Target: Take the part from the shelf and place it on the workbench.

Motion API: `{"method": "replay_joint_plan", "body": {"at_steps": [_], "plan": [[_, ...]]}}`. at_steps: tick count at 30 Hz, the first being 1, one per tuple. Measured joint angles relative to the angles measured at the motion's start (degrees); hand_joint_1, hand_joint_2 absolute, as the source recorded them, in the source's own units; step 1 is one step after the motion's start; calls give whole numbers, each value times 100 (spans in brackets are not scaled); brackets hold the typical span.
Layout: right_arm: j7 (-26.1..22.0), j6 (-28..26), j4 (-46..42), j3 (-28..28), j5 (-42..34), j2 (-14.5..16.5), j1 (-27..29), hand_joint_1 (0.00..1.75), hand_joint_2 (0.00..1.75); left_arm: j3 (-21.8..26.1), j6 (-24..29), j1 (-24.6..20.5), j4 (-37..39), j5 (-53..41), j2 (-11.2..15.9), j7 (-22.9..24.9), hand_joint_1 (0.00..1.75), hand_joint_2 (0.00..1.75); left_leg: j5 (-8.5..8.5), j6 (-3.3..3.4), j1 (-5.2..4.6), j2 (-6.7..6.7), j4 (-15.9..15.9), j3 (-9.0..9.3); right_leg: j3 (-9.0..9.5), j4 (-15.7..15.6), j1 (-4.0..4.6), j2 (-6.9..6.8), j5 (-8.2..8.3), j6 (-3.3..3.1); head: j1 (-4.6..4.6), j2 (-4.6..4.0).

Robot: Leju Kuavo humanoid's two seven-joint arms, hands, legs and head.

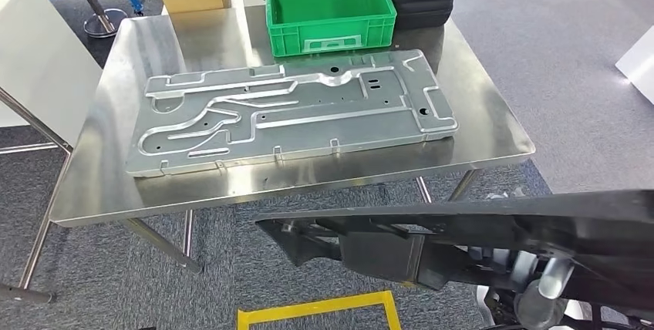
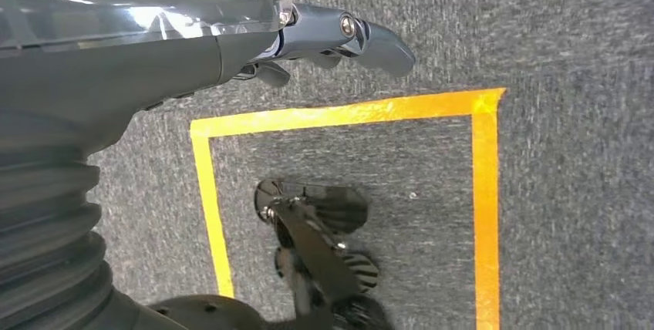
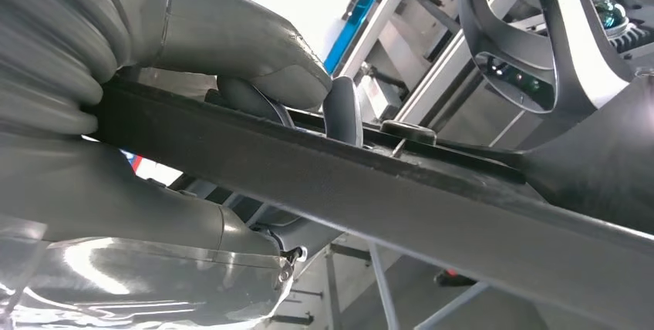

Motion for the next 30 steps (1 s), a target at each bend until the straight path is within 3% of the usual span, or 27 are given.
{"method": "replay_joint_plan", "body": {"at_steps": [1, 2, 4, 5, 7, 9, 11, 14, 15, 16, 17, 19, 21, 23, 26, 27, 30], "plan": [[1, -7, 9, 0, 0, 0, 0, 169, 175, 0, 0, 8, 0, 4, 1, 2, 0, 175, 101, -9, 6, 0, 27, -67, 29, 5, 1, 11, -29, 4, 1, 0], [1, -12, 16, 0, 0, 0, 0, 169, 175, 0, 1, 14, 0, 8, 3, 3, 0, 175, 308, -11, 11, 1, -173, -21, 66, 11, 0, 23, -63, 15, -1, 0], [1, -17, 22, 0, 0, 0, -2, 169, 175, 0, 2, 18, 0, 16, 11, 4, 0, 175, 766, 6, 10, -2, -941, 284, 149, 30, 5, 38, -143, 55, 1, 0], [1, -19, 25, 1, -1, 0, -3, 169, 175, 0, 2, 16, 0, 21, 16, 3, 0, 175, 878, 35, 2, -7, -1257, 425, 173, 43, 12, 43, -181, 83, -2, 0], [3, -26, 30, 4, -1, 0, -5, 169, 175, 0, 2, 8, 0, 33, 17, -1, 0, 175, 874, 111, -16, -16, -1526, 542, 188, 62, 28, 47, -215, 149, 0, 0], [3, -34, 32, 9, 3, 0, -5, 169, 175, 0, 2, 5, 0, 46, 14, -7, 0, 175, 852, 196, -11, -22, -1575, 582, 197, 105, 24, 45, -219, 211, 3, 0], [1, -44, 32, 14, 10, 0, -8, 169, 175, 0, 2, 6, 0, 54, 11, -16, 0, 175, 831, 266, 2, -22, -1598, 658, 102, 356, 10, 34, -337, 266, 10, 0], [-1, -96, 36, 20, 31, 0, 8, 169, 175, 0, 2, 6, 0, 66, 11, -28, 0, 175, 770, 314, 1, -18, -1604, 730, -499, 1365, -17, 22, -771, 341, 16, 0], [-1, -121, 38, 22, 40, 0, 19, 169, 175, 0, 2, 10, 0, 70, 11, -30, 0, 175, 741, 315, -3, -20, -1603, 756, -702, 1632, -22, 21, -830, 354, 16, 0], [-1, -147, 41, 25, 49, -1, 24, 169, 175, 0, 2, 15, 0, 72, 10, -32, 0, 175, 709, 311, -5, -23, -1601, 792, -816, 1711, -24, 21, -774, 354, 17, 0], [0, -175, 43, 29, 54, -1, 22, 169, 175, 0, 2, 19, 0, 76, 9, -34, 0, 175, 671, 304, -8, -26, -1601, 841, -816, 1573, -23, 21, -601, 340, 17, 0], [5, -260, 43, 36, 74, -3, -9, 169, 175, 0, 1, 22, 0, 85, 3, -44, 0, 175, 589, 279, -8, -30, -1605, 964, -554, 833, 1, 14, -75, 269, 18, 0], [25, -414, 43, 47, 154, -8, -71, 169, 175, 0, -2, 10, 0, 90, -8, -55, 0, 175, 521, 226, -8, -30, -1608, 1033, -344, 273, 61, 1, 150, 174, 9, 0], [53, -658, 72, 56, 297, -16, -188, 169, 175, -5, -10, -7, 0, 85, -20, -68, 0, 175, 503, 151, -17, -18, -1592, 1066, -322, 154, 103, 6, 117, 102, 2, 0], [40, -1020, 367, -7, 484, -46, -653, 169, 175, -35, -20, -22, 0, 73, -36, -97, 0, 175, 425, 65, -30, 0, -1402, 1044, -199, 56, 54, 33, 157, 17, -10, 0], [27, -1103, 554, -66, 530, -65, -886, 169, 175, -48, -25, -35, 0, 74, -40, -108, 0, 175, 320, 52, -23, -4, -1159, 919, -159, 32, 33, 37, 161, -2, -23, 0], [20, -1227, 1344, -354, 704, -175, -1682, 169, 175, -83, -58, -45, 0, 86, -55, -142, 0, 175, -60, 28, 1, -12, -125, 243, -134, 24, 35, 45, 135, -35, -52, 0]]}}
